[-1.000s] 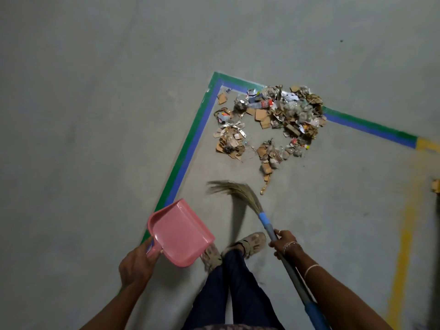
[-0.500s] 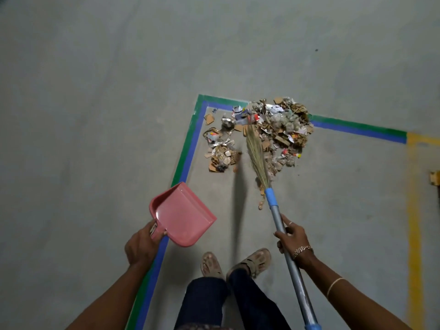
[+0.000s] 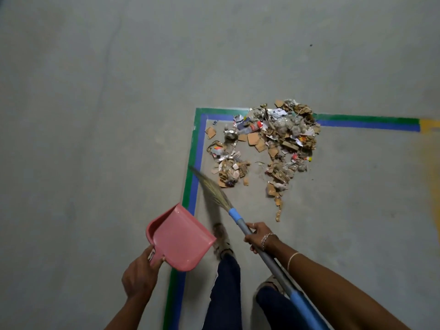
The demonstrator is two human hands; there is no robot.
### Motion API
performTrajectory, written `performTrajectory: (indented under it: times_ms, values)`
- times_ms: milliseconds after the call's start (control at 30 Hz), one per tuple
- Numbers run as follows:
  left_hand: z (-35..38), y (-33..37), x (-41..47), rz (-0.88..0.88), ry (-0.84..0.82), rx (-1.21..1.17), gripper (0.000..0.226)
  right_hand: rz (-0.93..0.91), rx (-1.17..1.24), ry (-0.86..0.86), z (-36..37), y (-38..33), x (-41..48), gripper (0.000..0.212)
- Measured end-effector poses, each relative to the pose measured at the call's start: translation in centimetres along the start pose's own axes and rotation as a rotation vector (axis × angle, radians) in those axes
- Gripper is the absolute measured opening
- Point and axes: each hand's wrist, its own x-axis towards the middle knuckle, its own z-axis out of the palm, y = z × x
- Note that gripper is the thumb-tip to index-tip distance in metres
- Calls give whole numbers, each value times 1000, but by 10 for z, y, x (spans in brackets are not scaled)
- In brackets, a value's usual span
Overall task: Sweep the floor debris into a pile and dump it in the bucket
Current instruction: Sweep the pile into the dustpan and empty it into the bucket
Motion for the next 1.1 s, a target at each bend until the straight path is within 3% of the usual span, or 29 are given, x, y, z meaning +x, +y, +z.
performTrajectory:
  times_ms: [167,433,600,800,1100]
  values:
    - [-10,2,39,14,-1,-24,62,102,91,163,0,-32,50,65]
    - [-34,40,87,73,-21,-83,56,60,196,391,-39,-70,44,64]
    - [-52,66,117,128,-29,-70,56,75,270,273,-53,-88,4,63]
    - [-67,66,153,172,6,-6,59,58,387,66,-13,-132,-31,58]
    - [-81,44,181,199,82,7,57,-8,480,53,44,-224,97,41]
